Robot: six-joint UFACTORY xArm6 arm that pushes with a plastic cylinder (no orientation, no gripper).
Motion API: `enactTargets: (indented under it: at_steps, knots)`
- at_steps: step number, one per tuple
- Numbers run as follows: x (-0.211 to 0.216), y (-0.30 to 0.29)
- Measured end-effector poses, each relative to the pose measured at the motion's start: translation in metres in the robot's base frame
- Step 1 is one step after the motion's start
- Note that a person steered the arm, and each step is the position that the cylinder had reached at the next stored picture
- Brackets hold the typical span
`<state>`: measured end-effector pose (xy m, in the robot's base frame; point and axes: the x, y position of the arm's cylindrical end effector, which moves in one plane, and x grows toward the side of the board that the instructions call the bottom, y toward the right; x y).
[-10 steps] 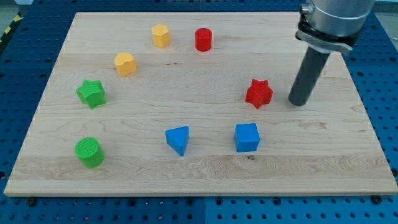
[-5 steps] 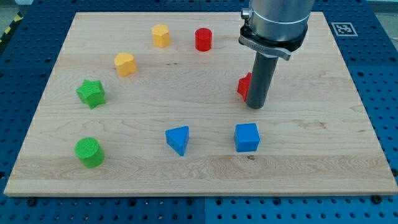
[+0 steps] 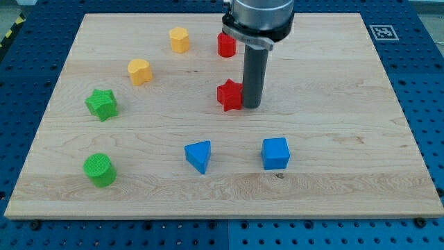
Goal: Slide the red star towards the top left
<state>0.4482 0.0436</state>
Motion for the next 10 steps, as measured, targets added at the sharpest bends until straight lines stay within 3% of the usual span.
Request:
enactTargets:
  at_steps: [1, 2, 4, 6, 8, 10]
  knots:
    - [-0.014, -0.01]
    - [-0.054, -0.037]
    - [0.008, -0.023]
    - [0.002, -0.08]
    - [-0.026, -0.08]
    - [-0.018, -0.012]
